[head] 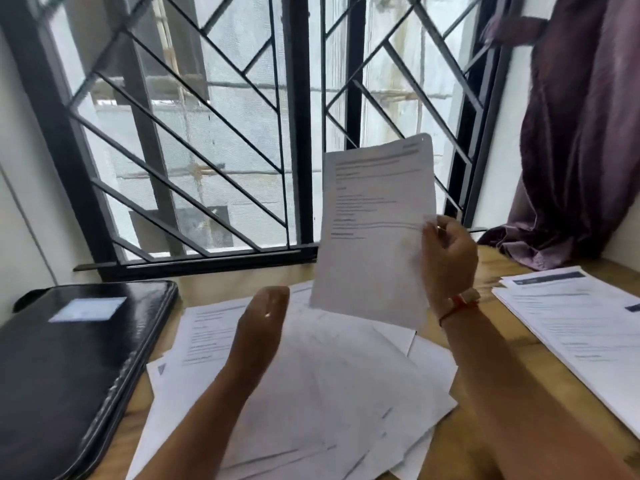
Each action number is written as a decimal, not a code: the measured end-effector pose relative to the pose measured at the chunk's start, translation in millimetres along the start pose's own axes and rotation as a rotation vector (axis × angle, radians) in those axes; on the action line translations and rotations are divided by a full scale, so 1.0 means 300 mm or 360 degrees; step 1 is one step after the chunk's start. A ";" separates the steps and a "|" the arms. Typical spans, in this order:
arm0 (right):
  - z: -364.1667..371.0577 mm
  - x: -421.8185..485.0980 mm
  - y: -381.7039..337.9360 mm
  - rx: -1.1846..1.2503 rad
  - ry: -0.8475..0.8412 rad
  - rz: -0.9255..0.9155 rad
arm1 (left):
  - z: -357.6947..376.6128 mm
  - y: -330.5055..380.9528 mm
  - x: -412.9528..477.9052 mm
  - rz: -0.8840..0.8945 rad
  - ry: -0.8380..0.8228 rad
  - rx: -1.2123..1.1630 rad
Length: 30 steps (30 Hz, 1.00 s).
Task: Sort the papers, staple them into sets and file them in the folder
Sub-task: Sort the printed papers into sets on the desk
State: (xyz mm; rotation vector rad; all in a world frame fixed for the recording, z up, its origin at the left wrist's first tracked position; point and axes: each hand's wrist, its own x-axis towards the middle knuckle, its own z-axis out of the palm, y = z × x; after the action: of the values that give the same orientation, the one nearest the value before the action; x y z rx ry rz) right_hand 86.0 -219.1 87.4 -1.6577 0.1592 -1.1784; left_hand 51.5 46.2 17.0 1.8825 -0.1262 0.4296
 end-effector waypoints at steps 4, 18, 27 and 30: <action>0.063 -0.101 0.067 0.0154 -0.0287 0.0274 | -0.087 0.008 0.032 -0.0528 -0.0221 -0.1069; 0.104 -0.209 0.094 0.0293 -0.0883 0.0468 | -0.132 -0.019 0.020 -0.0719 -0.0570 -0.1093; 0.095 -0.231 0.087 0.0606 -0.1139 0.0754 | -0.133 -0.046 0.029 -0.0705 -0.0482 -0.1148; 0.097 -0.224 0.079 0.0615 -0.1154 0.0869 | -0.134 -0.040 0.034 -0.0732 -0.0375 -0.1112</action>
State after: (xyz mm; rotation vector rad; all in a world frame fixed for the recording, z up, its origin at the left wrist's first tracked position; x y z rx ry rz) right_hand 83.9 -169.6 28.6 -1.4617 -0.0729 -0.1487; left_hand 55.1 89.0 21.6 1.2083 0.0068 -0.1492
